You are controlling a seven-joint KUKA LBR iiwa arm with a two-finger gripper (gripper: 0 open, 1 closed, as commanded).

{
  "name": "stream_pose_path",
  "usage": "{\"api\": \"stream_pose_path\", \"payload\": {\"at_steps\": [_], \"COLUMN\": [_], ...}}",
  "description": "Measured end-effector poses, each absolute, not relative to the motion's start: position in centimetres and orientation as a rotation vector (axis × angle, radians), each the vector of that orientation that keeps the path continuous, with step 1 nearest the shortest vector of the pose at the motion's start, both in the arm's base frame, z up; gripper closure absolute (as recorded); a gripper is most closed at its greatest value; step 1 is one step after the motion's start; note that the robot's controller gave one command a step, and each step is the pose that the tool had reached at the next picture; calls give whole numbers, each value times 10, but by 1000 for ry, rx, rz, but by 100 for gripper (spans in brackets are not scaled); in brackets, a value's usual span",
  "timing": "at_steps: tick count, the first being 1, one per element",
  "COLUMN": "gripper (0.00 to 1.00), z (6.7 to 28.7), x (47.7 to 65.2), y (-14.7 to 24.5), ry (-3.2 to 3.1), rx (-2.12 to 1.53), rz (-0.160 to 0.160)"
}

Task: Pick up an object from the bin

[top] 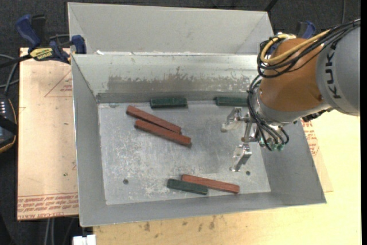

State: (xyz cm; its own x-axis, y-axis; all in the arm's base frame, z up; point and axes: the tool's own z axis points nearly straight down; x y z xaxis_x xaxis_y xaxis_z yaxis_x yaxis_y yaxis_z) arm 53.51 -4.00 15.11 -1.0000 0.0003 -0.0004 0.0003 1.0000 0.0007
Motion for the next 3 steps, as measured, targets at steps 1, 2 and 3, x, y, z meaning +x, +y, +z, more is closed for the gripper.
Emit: {"api": "stream_pose_path", "payload": {"at_steps": [1, 2, 3], "gripper": [100, 100, 100], "z": [78, 78, 203], "x": [507, 507, 508], "y": [14, 14, 16], "ry": [3114, 3114, 3139], "rx": [94, 94, 40], "rz": [1, 1, 1]}}
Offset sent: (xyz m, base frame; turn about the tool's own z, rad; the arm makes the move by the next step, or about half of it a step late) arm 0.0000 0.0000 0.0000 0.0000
